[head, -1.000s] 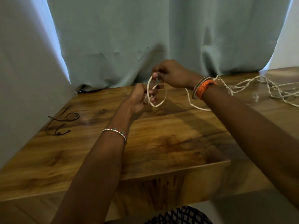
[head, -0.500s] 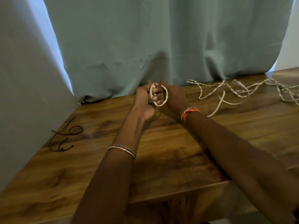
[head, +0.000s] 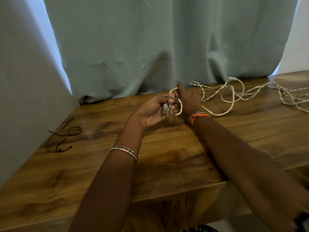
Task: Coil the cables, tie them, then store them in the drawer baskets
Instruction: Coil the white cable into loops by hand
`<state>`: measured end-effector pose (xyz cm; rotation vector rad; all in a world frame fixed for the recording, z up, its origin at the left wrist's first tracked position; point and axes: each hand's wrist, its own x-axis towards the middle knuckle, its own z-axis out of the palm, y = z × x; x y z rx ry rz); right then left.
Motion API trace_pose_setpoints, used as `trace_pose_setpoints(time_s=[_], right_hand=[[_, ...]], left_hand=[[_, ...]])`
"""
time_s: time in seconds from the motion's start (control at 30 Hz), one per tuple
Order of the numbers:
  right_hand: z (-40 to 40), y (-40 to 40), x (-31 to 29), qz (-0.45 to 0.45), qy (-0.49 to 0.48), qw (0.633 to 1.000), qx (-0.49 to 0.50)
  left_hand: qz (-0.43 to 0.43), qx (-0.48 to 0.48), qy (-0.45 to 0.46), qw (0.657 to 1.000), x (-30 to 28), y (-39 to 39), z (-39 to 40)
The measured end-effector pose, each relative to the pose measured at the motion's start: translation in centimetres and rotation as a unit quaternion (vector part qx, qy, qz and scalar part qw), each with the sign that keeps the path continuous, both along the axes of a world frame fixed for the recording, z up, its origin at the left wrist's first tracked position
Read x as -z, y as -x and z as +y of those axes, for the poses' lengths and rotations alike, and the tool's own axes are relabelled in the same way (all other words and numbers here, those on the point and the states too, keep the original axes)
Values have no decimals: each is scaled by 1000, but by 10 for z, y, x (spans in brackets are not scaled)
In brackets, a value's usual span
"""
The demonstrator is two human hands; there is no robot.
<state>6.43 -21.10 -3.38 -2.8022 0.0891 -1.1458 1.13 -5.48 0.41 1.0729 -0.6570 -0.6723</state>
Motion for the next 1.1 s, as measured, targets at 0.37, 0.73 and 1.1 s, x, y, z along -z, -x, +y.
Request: trace_pose_setpoints(time_s=[0.37,0.73,1.1], right_hand=[[59,42,-1,217,95,971,-35],[84,135,-6,226,72,957,-168],[46,102,-87,112,-30,951,-287]], left_hand=[[5,-228,47,973,10,-27,7],[-33,-354,-20,934,23,-44,24],[-82,-283,-96,951,20,-27,13]])
